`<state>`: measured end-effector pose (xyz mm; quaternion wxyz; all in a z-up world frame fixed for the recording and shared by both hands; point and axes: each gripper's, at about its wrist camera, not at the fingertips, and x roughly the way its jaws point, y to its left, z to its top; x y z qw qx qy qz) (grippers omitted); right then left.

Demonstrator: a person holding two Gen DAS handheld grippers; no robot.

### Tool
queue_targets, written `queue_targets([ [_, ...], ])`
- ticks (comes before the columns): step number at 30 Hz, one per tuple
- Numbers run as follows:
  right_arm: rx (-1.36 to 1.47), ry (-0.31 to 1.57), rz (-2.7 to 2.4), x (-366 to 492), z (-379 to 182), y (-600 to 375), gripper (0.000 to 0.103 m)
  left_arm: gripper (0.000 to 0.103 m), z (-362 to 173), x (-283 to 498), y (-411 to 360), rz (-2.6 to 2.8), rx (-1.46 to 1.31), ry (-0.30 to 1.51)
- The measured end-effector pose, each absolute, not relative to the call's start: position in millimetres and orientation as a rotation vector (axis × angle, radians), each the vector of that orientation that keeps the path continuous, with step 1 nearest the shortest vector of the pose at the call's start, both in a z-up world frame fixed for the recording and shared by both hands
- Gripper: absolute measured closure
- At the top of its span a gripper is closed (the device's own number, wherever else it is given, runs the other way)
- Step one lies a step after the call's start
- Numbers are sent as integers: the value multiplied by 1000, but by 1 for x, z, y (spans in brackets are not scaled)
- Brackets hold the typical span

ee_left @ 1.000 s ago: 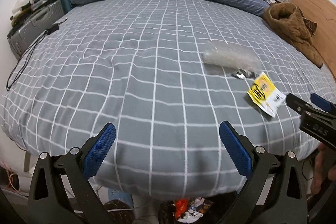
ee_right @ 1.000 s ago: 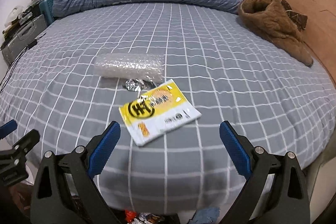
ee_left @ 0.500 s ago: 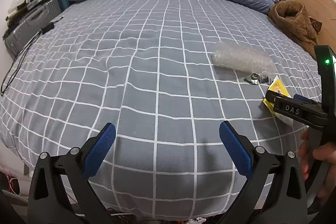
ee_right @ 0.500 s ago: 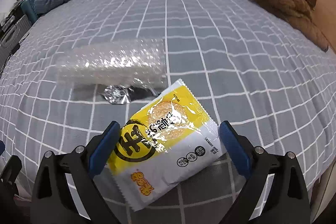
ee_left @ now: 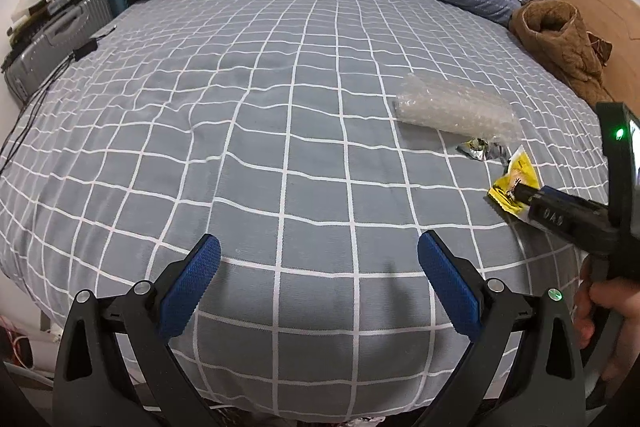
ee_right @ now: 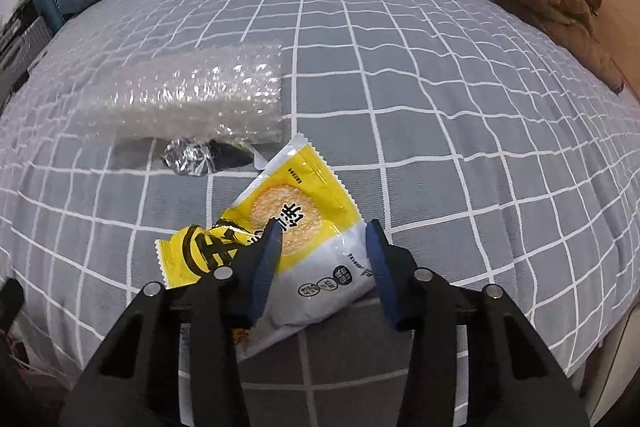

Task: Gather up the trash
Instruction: 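Grasp the yellow snack packet with the right tool while the left tool grasps the bubble wrap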

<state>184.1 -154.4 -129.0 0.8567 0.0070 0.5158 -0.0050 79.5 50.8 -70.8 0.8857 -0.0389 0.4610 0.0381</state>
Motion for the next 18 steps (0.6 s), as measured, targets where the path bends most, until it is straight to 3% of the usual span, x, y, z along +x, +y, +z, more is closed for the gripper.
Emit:
queue_targets([
  [1,41,1093,-12,185,-126,-156,56,6,-71,79,51,80,-82,960],
  [3,74,1105,12,187,-122,-155,33,6,-73,79,53,82,-86,964],
  [9,82,1132,3,196,-126,-135,14,6,-74,77,55,79,-93,963],
  [13,38,1132,-17,199,-133,-124,13,6,-73,78,56,78,-87,960],
  [18,-2,1126,-13,195,-139,-121,30,6,-73,81,56,75,-94,960],
])
